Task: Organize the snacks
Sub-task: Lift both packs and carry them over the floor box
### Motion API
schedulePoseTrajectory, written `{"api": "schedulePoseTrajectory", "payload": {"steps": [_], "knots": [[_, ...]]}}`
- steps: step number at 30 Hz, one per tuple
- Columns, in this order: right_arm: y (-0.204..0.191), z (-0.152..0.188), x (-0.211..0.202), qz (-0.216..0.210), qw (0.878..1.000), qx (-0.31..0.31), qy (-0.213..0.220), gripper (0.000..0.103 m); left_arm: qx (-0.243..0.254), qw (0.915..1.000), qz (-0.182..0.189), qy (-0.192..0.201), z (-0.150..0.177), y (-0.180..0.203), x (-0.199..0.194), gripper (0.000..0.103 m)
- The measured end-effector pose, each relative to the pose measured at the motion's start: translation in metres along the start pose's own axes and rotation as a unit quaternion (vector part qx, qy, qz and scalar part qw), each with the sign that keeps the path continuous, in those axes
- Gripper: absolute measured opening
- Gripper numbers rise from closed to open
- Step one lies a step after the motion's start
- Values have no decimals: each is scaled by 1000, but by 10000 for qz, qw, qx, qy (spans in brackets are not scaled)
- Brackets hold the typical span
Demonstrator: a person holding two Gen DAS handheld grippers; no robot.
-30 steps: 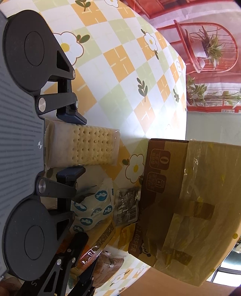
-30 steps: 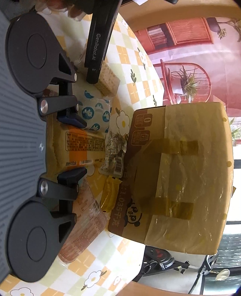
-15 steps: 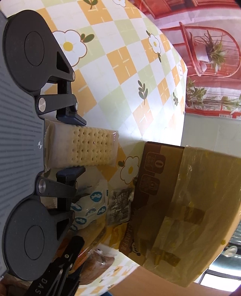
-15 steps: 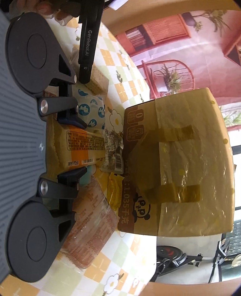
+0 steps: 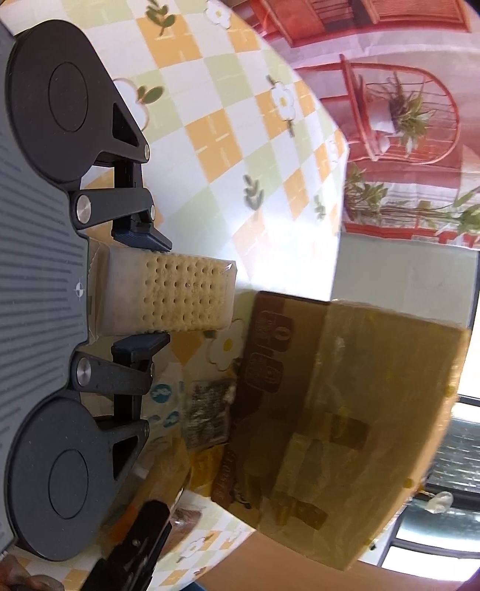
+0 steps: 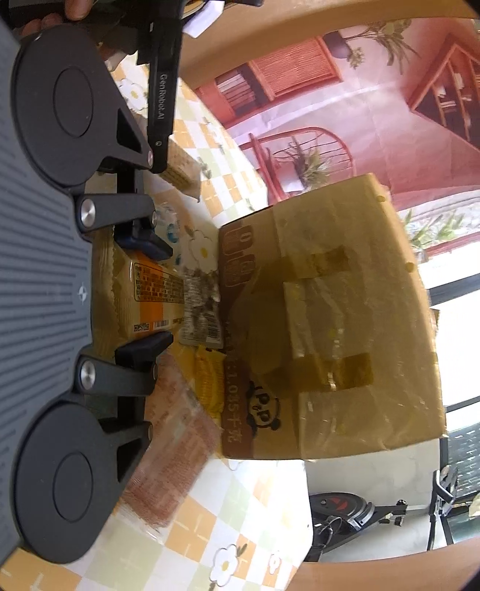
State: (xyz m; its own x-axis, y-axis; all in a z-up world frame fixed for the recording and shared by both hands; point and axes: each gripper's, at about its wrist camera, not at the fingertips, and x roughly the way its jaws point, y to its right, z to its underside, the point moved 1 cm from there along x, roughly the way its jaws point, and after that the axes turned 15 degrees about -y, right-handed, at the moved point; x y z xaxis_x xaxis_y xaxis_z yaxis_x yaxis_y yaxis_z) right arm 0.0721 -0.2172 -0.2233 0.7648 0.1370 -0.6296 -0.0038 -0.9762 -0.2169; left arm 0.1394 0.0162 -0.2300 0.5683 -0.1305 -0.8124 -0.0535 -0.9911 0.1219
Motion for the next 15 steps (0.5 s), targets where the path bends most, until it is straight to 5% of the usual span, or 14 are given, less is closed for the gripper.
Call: {"api": "schedulePoseTrajectory", "payload": {"steps": [15], "knots": [[2, -42, -47, -199, 9956, 257, 880, 46, 602, 9926, 88, 1054, -49, 27, -68, 49]]}}
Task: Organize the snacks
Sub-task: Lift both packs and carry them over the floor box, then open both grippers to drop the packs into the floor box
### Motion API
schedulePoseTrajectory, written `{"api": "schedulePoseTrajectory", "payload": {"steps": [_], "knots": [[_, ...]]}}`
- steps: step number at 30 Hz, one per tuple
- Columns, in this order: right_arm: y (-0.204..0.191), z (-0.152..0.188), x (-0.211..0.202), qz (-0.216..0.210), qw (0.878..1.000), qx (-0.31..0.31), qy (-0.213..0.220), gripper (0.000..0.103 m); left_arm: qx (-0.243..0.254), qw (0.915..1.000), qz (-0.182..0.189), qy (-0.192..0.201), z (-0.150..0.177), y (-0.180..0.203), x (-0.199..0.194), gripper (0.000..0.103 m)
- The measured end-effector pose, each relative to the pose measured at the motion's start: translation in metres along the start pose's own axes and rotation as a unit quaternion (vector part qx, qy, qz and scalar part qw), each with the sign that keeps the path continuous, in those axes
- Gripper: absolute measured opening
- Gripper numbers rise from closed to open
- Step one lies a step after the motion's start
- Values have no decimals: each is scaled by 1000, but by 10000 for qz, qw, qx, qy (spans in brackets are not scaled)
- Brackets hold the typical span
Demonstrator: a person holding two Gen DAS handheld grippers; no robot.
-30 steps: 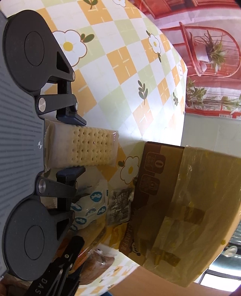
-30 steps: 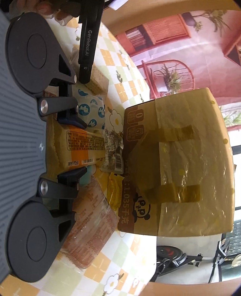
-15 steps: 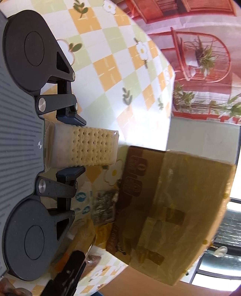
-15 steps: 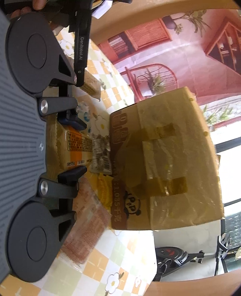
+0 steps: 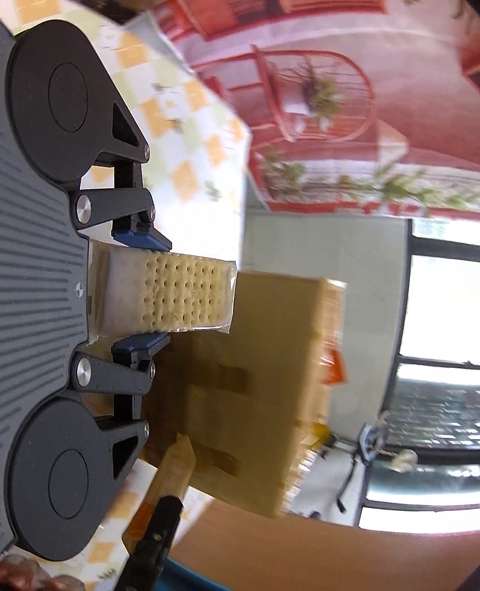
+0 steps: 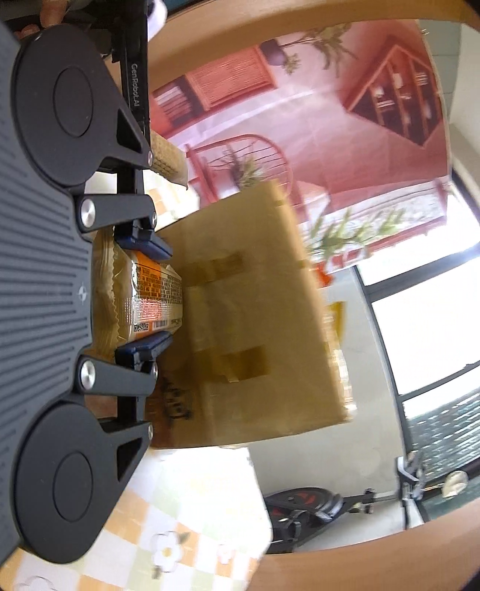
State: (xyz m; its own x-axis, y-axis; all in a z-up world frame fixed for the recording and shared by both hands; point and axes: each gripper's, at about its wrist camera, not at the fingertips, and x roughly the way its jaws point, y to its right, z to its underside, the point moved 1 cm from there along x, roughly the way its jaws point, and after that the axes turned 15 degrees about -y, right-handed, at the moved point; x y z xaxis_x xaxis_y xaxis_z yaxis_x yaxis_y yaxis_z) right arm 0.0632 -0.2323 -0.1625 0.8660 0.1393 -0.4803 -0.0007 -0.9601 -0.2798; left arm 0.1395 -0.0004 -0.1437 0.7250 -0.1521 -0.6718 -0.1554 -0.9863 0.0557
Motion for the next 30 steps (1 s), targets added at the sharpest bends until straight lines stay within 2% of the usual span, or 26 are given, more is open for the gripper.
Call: {"api": "schedulePoseTrajectory", "payload": {"steps": [8, 12, 15, 21, 30], "knots": [[-17, -59, -16, -175, 9969, -277, 713, 46, 340, 9972, 268, 615, -78, 27, -28, 49], [-20, -92, -19, -225, 9935, -421, 1037, 46, 464, 9952, 577, 646, -110, 40, -19, 49], [-19, -116, -12, -122, 9917, -547, 1158, 46, 643, 9939, 583, 679, -130, 51, -1, 49], [-8, -161, 15, 236, 9915, -591, 1137, 46, 702, 9935, 853, 284, -173, 66, 45, 49], [36, -208, 68, 721, 9942, -323, 733, 46, 984, 9917, 813, -178, -211, 98, 109, 49]]}}
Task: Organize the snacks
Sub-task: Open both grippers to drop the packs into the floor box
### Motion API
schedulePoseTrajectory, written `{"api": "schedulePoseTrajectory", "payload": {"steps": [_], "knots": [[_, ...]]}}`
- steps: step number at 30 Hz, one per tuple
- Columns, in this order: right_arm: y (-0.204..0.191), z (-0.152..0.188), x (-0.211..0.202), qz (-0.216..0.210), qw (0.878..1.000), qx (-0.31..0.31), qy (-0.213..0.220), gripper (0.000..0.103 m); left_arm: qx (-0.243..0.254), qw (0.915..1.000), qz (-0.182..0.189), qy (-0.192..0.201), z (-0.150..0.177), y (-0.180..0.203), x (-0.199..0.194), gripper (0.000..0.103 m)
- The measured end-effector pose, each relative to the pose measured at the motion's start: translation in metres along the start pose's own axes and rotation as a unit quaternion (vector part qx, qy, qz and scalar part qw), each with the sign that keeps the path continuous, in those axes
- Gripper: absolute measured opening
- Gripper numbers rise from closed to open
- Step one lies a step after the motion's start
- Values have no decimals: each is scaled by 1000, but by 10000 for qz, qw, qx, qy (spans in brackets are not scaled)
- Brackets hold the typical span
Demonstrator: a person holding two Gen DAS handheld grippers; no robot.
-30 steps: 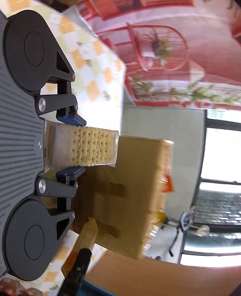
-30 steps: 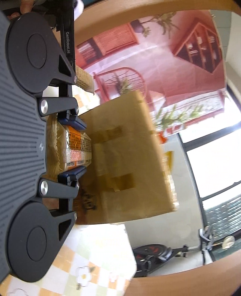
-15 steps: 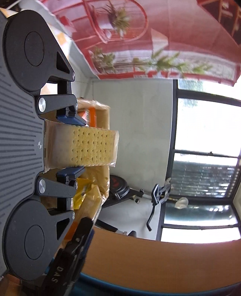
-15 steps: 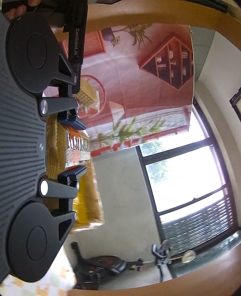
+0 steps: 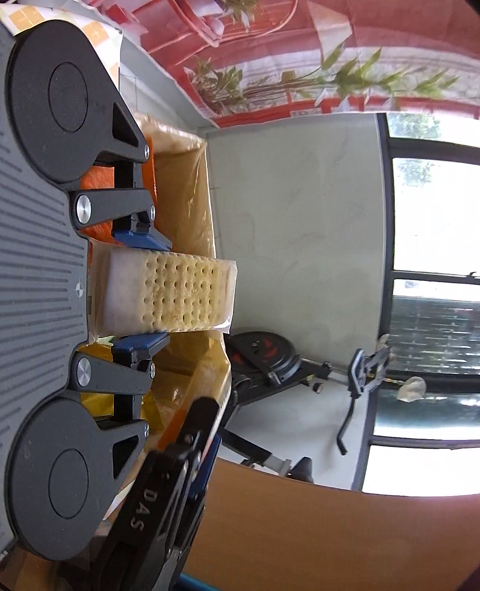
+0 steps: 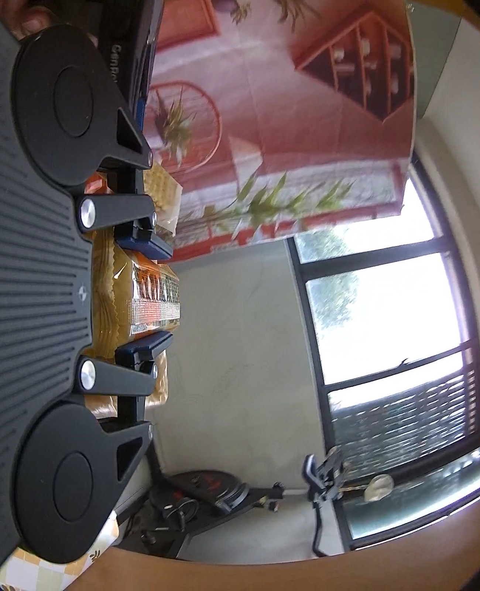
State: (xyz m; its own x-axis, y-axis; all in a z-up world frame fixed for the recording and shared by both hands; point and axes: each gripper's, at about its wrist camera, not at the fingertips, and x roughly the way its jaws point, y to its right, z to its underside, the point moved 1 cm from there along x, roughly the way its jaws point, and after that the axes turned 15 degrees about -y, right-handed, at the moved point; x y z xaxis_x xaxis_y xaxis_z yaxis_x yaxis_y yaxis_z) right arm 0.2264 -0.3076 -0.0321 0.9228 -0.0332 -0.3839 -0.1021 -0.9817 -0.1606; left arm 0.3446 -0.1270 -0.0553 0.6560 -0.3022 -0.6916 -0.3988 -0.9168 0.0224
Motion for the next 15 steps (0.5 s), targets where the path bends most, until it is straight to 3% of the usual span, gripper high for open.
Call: {"api": "schedulePoseTrajectory", "payload": {"steps": [6, 10, 15], "knots": [[12, -8, 31, 91, 9990, 165, -411, 46, -63, 9996, 168, -197, -9, -6, 23, 50], [16, -10, 46, 109, 9968, 246, -752, 49, -321, 9987, 342, -216, -8, -17, 28, 61], [16, -9, 39, 230, 9969, 254, -702, 71, -381, 9990, 230, -78, -3, -21, 16, 65]]}}
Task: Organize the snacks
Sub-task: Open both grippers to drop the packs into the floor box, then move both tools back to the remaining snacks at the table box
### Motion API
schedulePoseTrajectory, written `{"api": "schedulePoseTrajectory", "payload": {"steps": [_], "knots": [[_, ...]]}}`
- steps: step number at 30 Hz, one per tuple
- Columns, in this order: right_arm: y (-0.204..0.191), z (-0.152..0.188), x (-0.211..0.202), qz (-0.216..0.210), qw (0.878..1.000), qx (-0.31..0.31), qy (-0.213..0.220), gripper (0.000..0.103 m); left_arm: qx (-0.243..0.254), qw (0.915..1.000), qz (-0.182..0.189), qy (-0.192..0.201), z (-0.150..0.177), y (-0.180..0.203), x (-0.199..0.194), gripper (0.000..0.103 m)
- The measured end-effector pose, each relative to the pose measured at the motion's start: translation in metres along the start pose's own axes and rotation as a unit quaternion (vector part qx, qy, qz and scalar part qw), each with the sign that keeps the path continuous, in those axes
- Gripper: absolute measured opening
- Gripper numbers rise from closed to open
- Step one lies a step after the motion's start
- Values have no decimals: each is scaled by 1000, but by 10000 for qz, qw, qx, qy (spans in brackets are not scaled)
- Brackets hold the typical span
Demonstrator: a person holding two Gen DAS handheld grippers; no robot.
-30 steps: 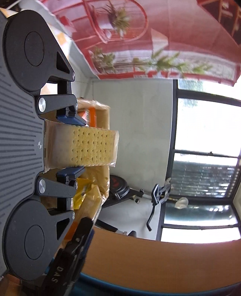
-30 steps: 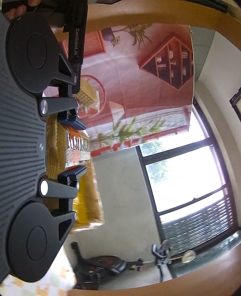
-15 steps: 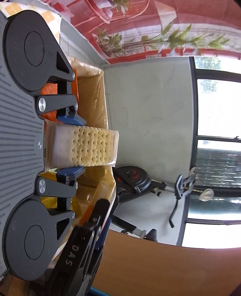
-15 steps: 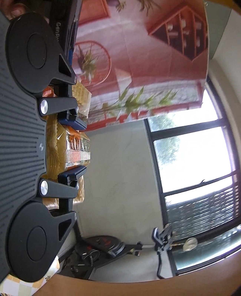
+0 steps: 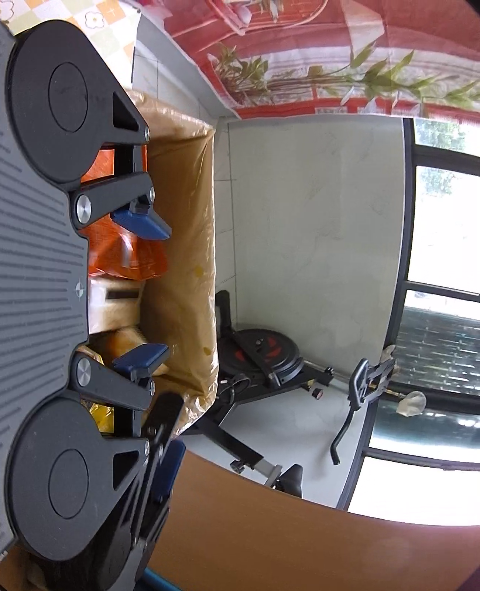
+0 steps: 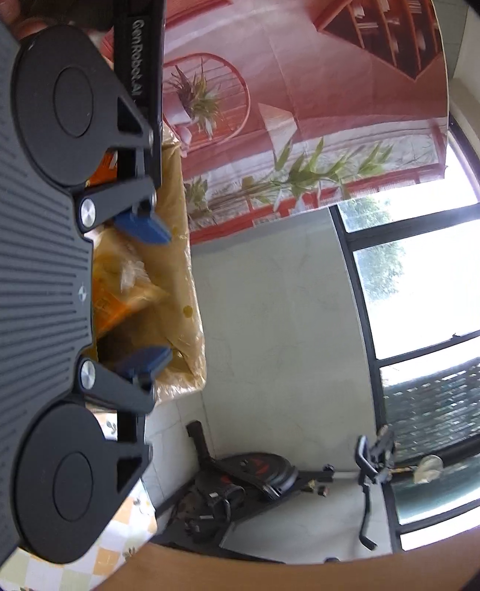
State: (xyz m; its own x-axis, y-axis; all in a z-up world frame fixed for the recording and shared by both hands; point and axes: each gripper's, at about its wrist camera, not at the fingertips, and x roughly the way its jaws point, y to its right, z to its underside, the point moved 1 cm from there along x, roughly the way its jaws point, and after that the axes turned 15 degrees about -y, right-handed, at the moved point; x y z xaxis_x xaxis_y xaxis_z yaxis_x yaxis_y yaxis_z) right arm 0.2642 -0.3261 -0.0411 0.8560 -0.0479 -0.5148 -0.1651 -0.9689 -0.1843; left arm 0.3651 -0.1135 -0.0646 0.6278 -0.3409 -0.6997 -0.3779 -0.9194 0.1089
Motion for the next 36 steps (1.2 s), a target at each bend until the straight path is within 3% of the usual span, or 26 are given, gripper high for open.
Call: {"api": "schedulePoseTrajectory", "payload": {"steps": [20, 31, 36], "knots": [[-20, 52, -91, -145, 9996, -70, 234, 71, -113, 9980, -358, 507, 75, -20, -114, 65], [-26, 101, -111, -335, 9991, -207, 137, 71, -295, 9975, -536, 364, 126, -46, -131, 65], [-24, 127, -110, -176, 9988, -443, 53, 71, -302, 9974, -636, 170, 153, -54, -122, 66]]}}
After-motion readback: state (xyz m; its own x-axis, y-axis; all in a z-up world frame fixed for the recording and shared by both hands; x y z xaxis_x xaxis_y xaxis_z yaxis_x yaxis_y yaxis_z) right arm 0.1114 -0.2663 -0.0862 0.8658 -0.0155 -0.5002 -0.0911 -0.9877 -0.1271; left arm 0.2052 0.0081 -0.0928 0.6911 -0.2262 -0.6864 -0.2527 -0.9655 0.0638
